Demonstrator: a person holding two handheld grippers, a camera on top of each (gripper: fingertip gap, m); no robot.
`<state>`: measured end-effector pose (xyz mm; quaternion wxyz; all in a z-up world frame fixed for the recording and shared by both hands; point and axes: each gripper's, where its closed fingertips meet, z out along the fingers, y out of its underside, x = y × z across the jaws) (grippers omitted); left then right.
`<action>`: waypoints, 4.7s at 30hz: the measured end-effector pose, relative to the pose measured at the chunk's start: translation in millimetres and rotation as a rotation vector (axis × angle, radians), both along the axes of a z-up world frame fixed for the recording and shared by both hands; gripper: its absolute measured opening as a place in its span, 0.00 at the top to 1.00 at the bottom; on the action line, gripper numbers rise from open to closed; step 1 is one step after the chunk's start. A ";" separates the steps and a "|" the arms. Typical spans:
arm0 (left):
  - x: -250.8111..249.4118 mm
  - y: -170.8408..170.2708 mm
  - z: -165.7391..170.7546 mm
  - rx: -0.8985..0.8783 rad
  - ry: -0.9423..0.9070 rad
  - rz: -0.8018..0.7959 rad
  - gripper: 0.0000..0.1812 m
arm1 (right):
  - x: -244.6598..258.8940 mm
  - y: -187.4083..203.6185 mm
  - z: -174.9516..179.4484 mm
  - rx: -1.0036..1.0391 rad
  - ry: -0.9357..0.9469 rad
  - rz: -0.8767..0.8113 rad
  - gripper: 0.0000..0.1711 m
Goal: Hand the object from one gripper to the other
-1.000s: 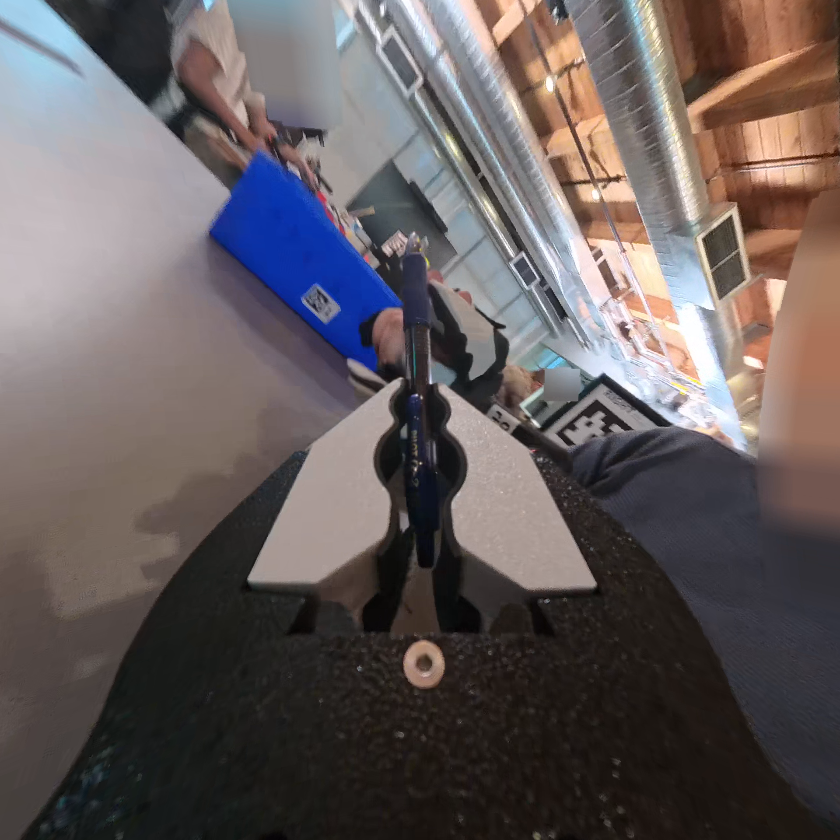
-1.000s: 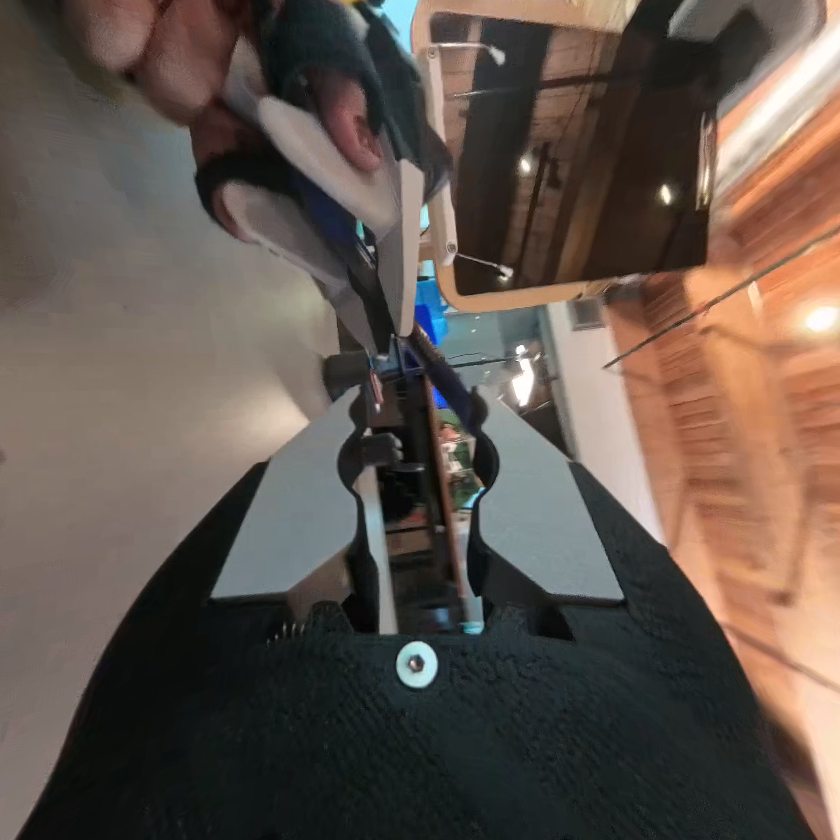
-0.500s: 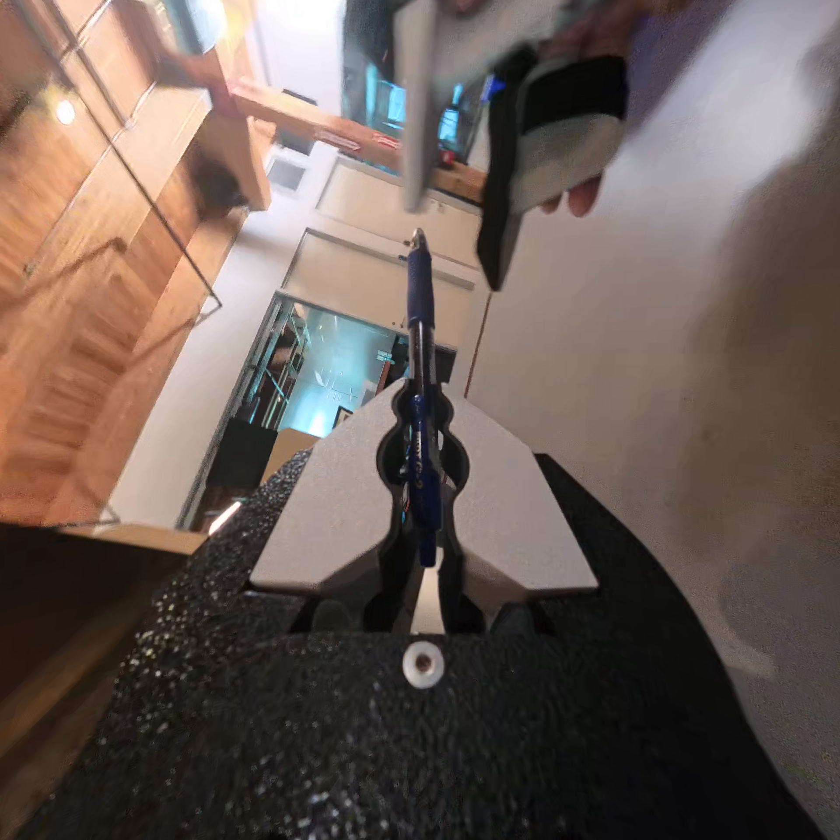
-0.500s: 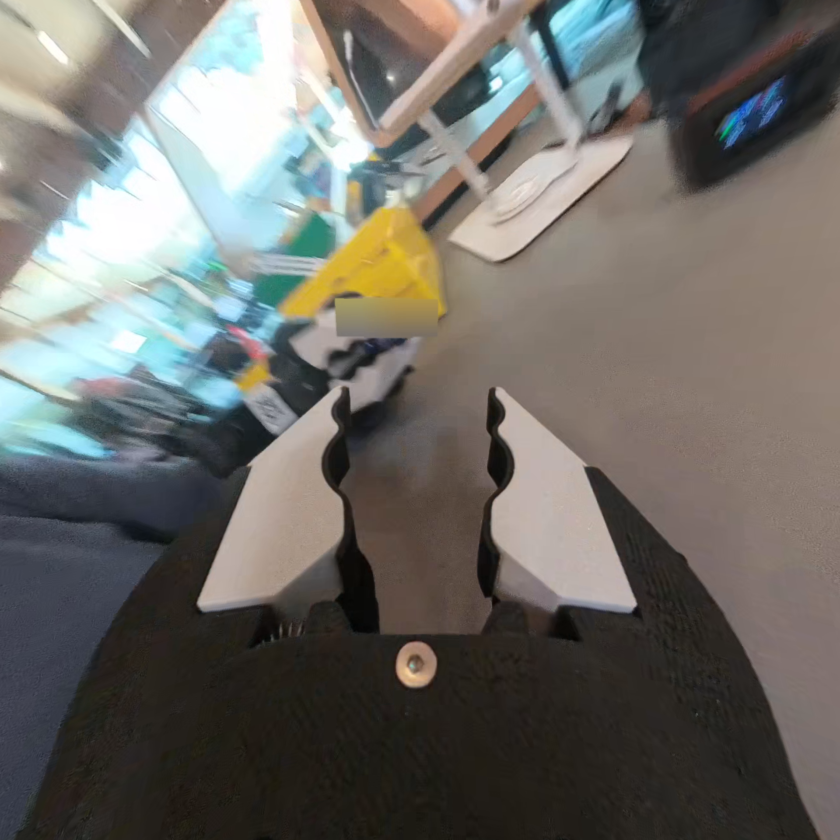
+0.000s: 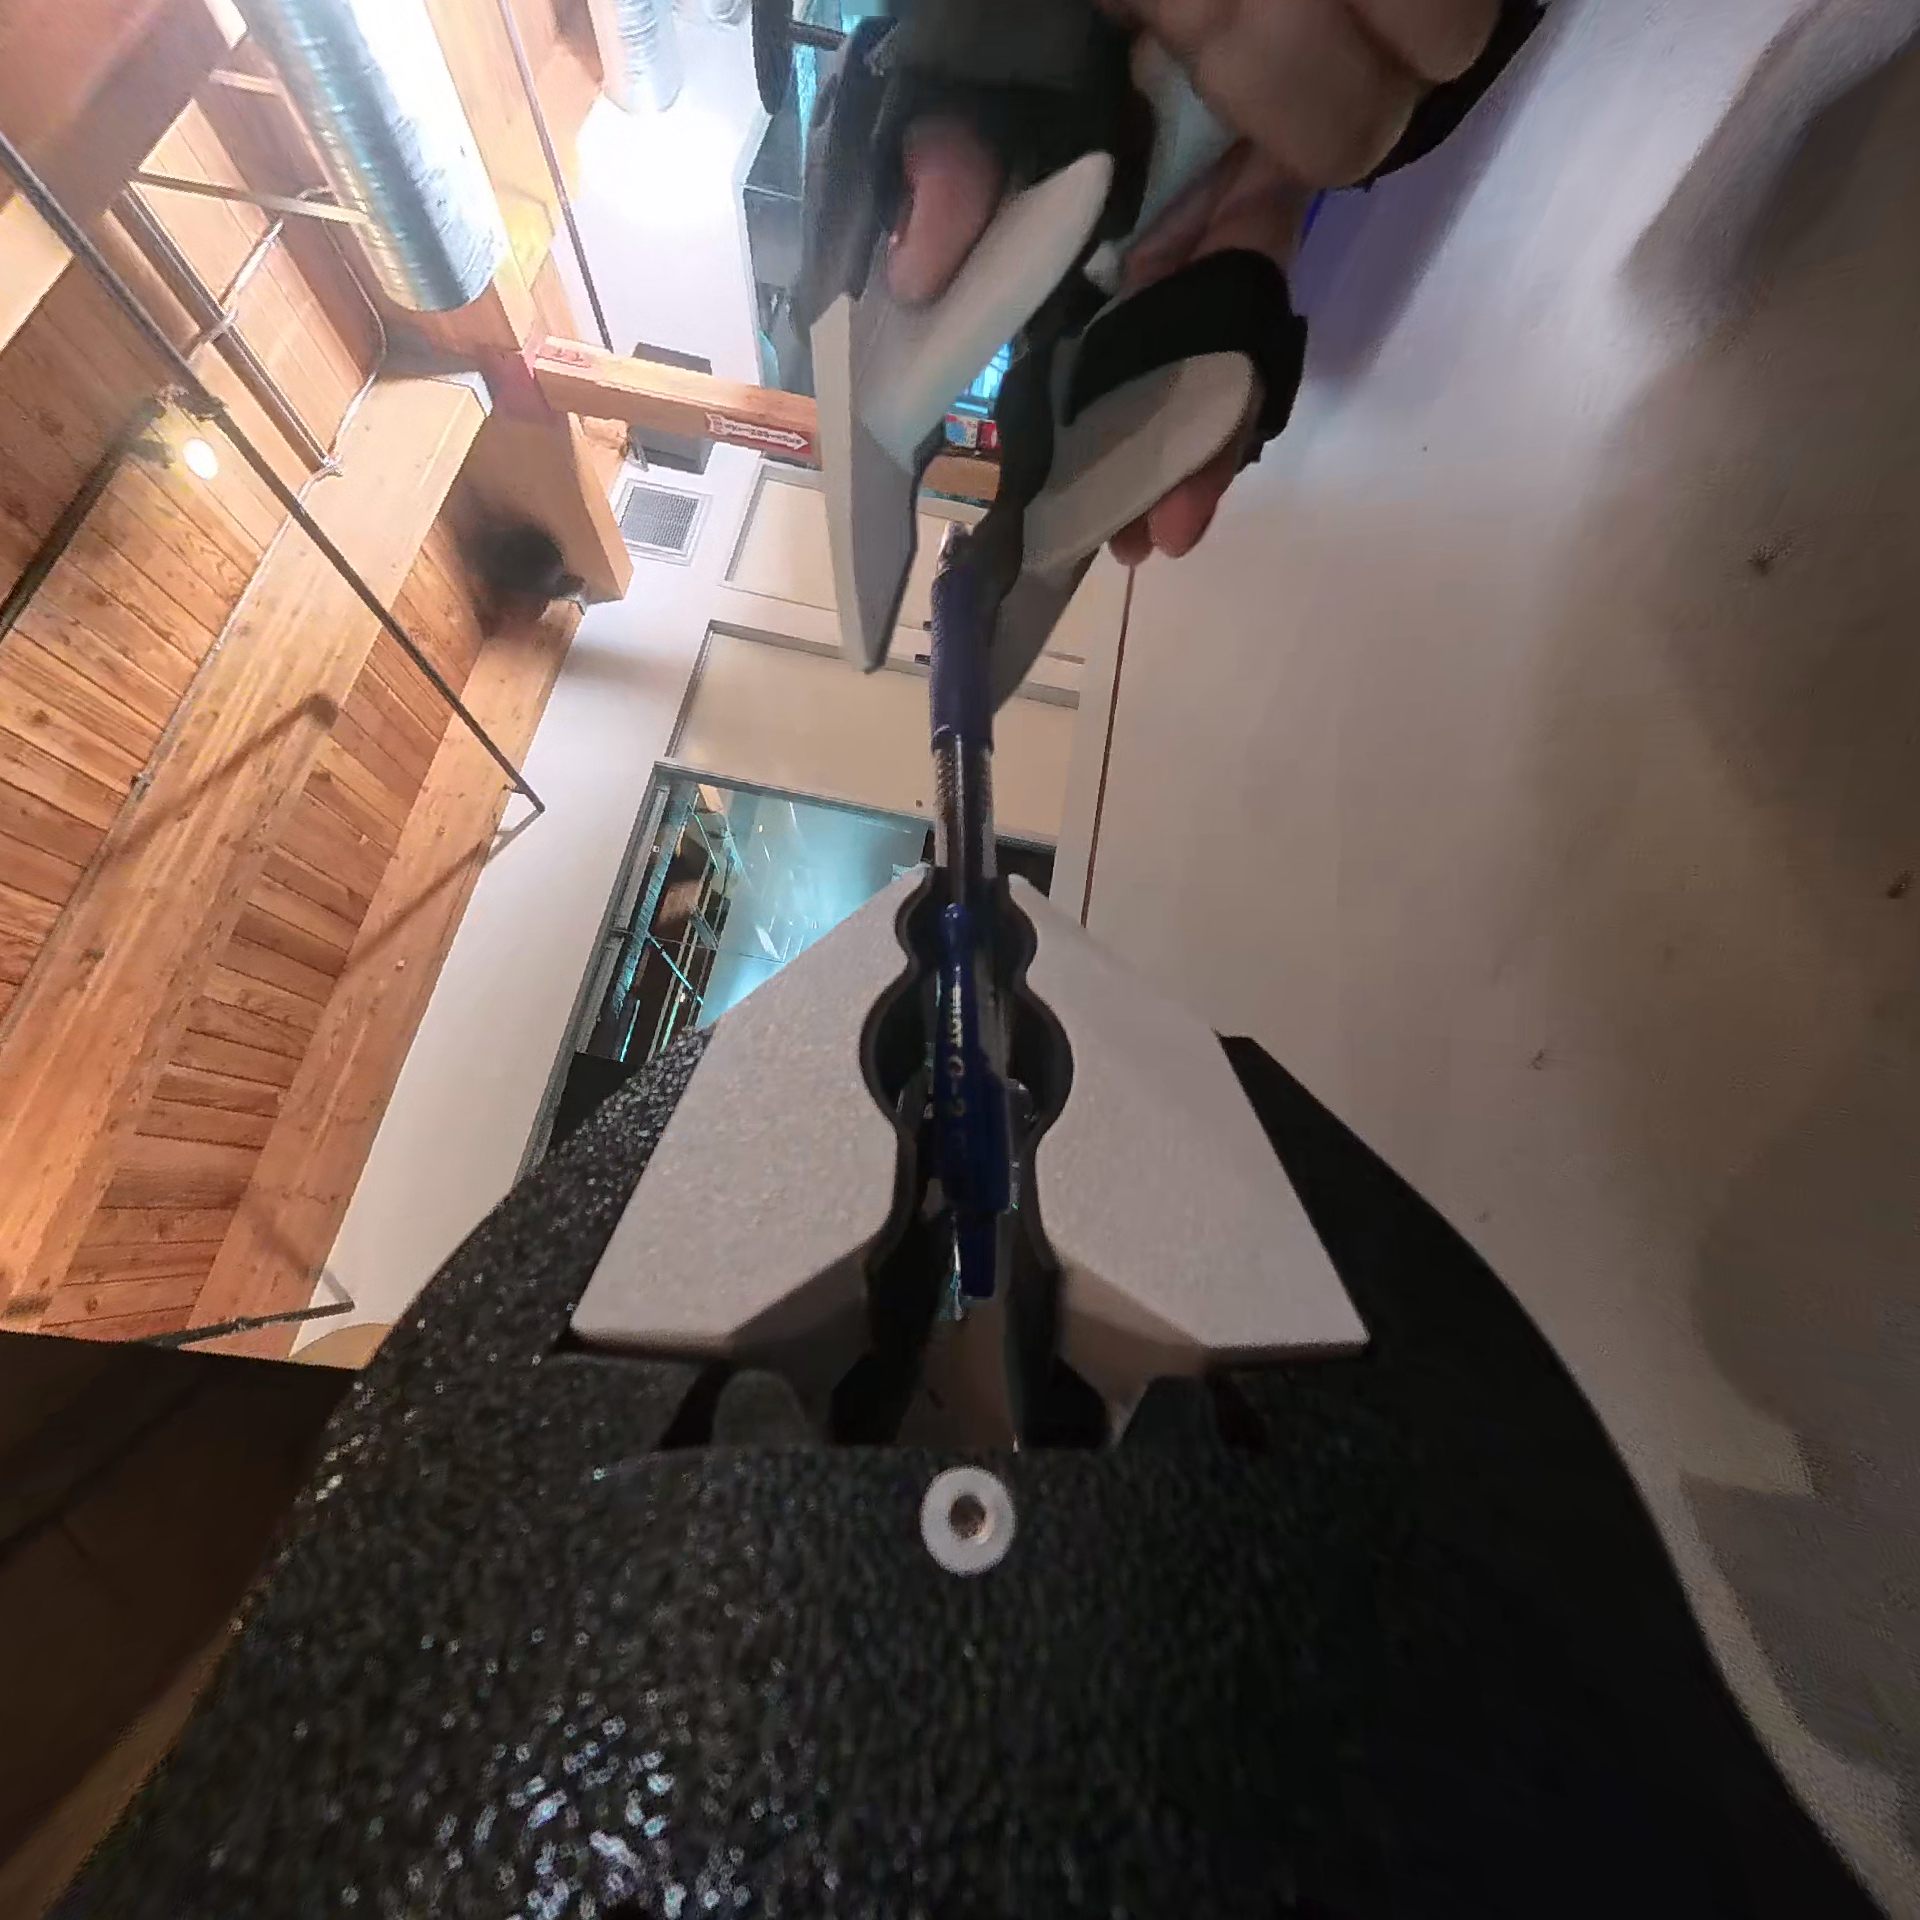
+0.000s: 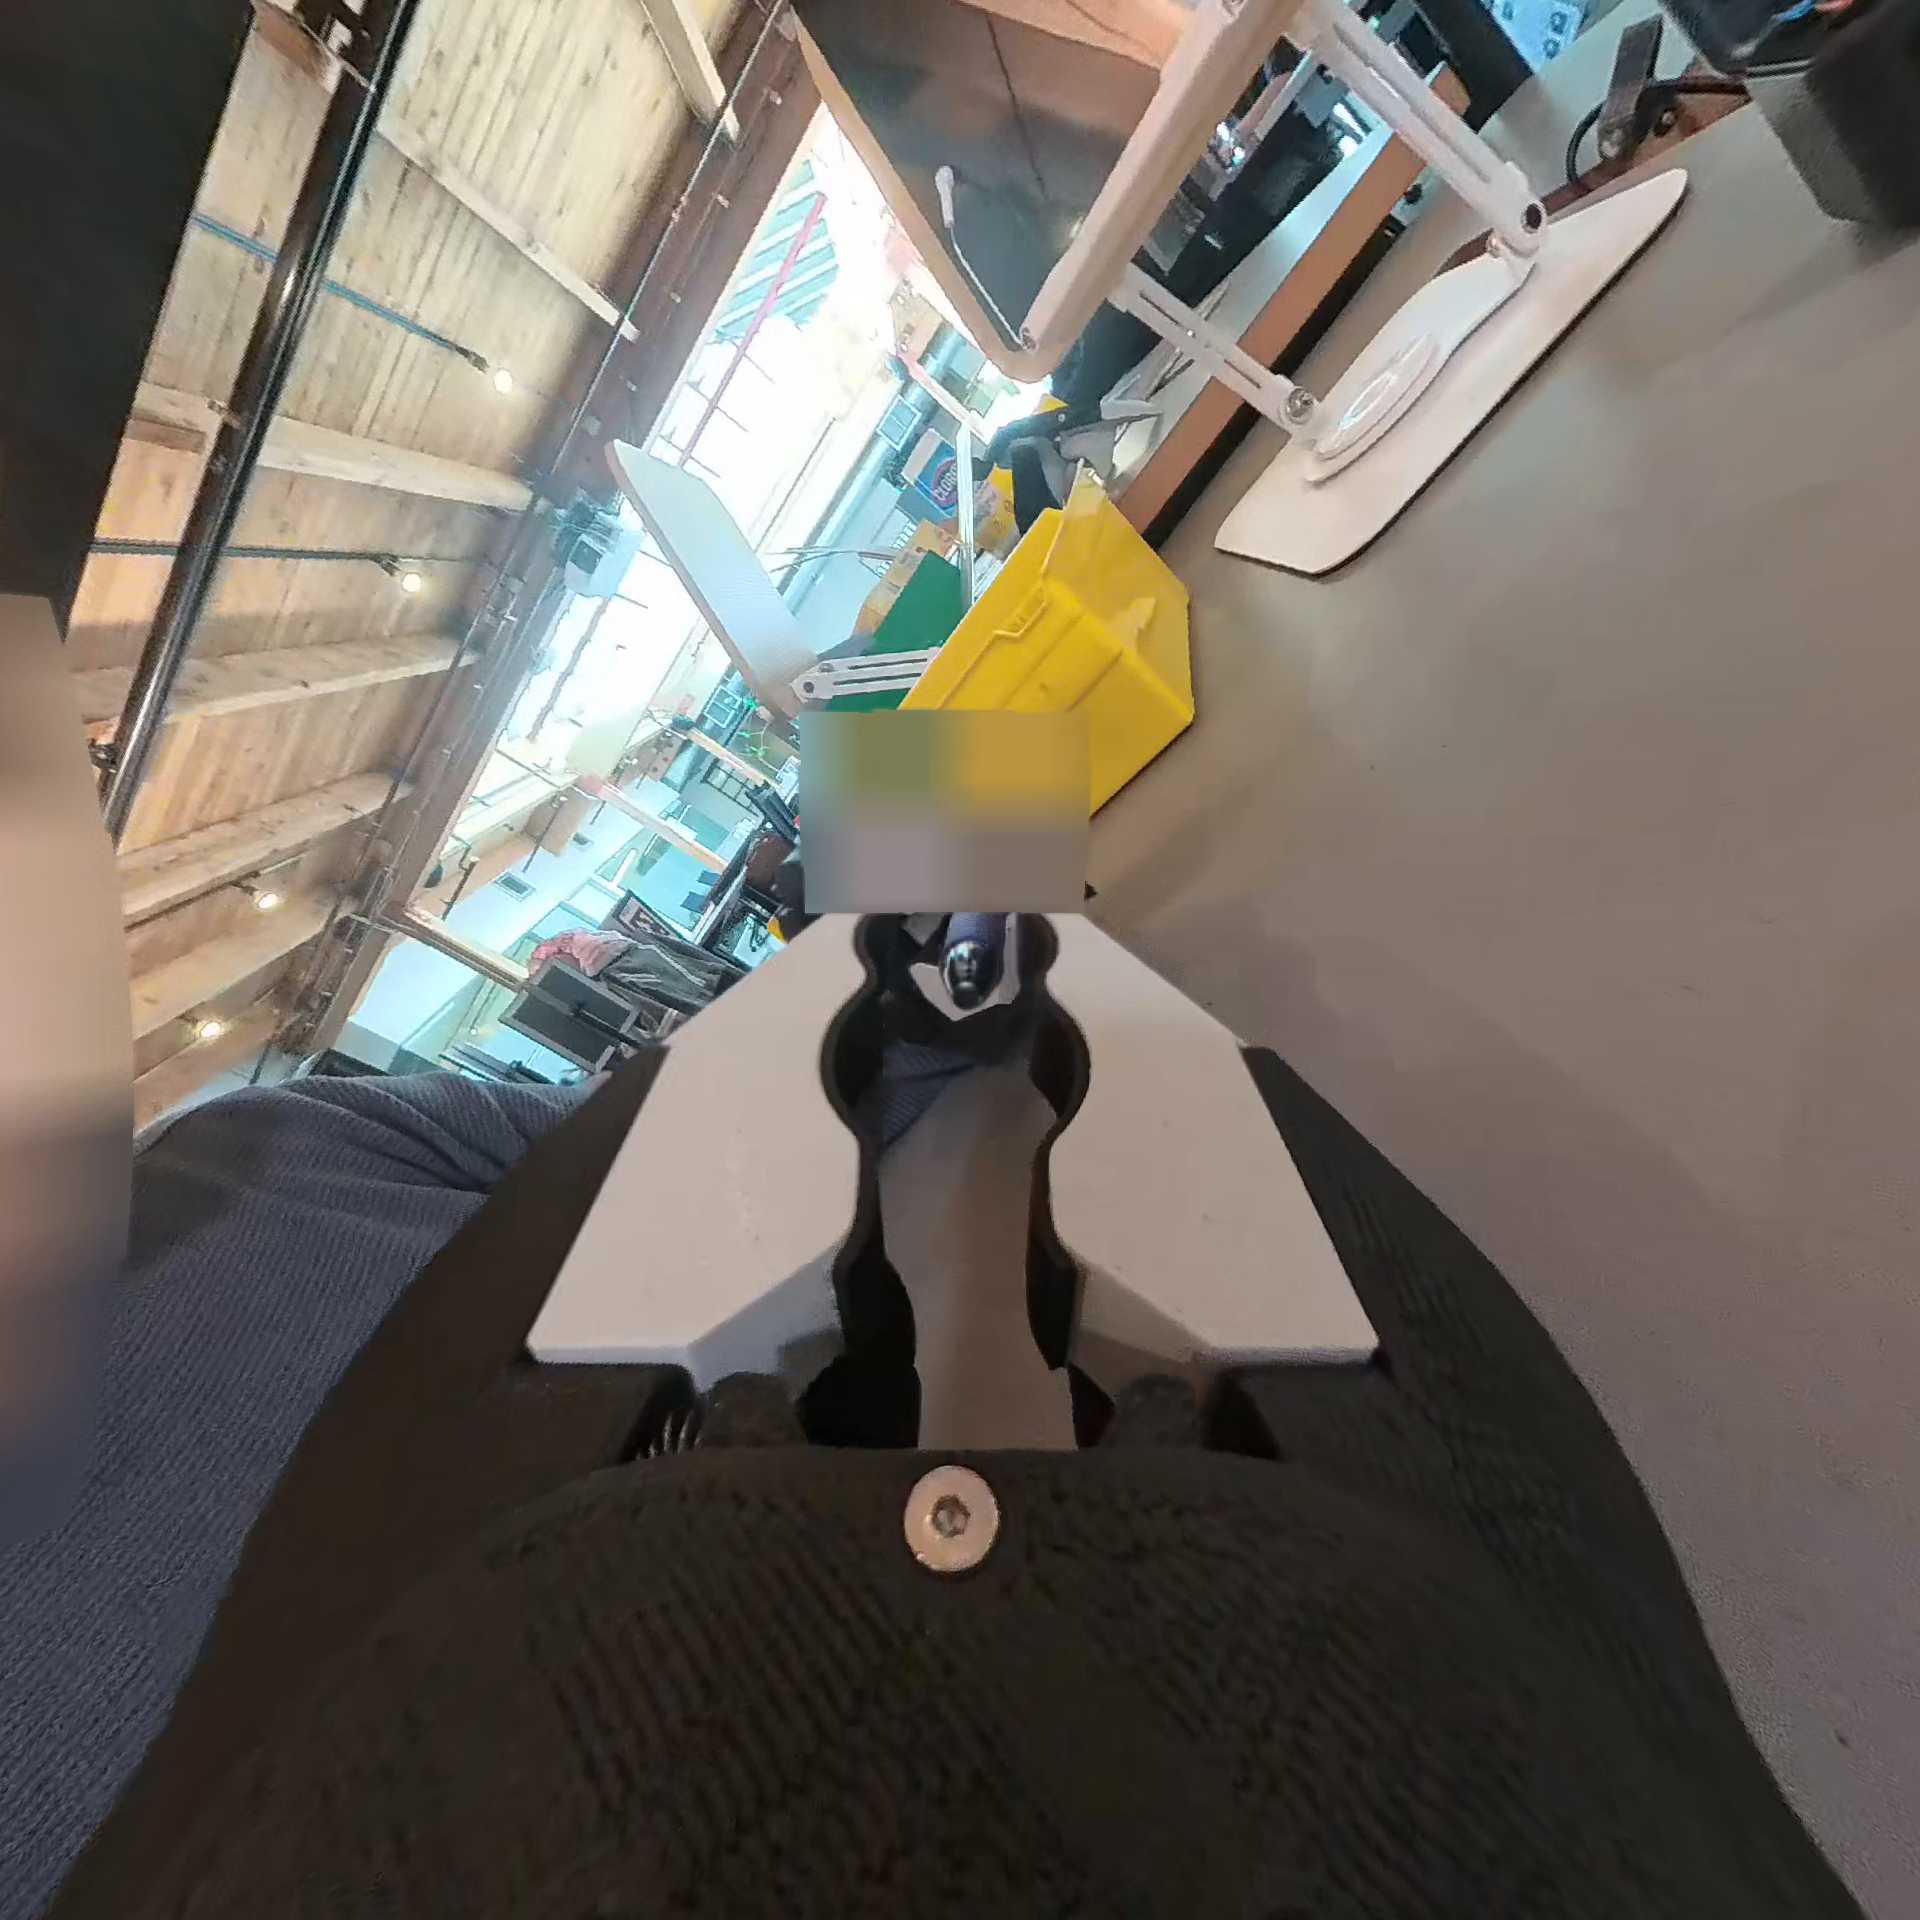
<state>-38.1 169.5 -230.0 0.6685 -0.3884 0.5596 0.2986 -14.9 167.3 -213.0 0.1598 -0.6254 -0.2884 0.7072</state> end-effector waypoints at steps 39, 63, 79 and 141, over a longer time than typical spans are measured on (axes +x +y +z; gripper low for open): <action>-20.0 -3.3 38.1 -1.539 -1.595 -0.804 0.78 | 7.4 -21.4 40.5 1.267 0.175 -0.308 0.95; -31.5 12.6 36.3 -1.215 -1.538 -0.535 0.96 | -1.5 29.7 -1.2 2.082 -0.427 -0.578 0.82; -73.3 41.9 11.4 -0.552 -0.810 0.295 0.53 | 3.6 36.4 -19.0 0.885 -0.325 -0.353 0.95; -3.1 -17.0 34.5 -1.257 -1.127 -0.492 0.44 | -6.9 30.4 -19.3 1.517 -0.413 -0.432 0.95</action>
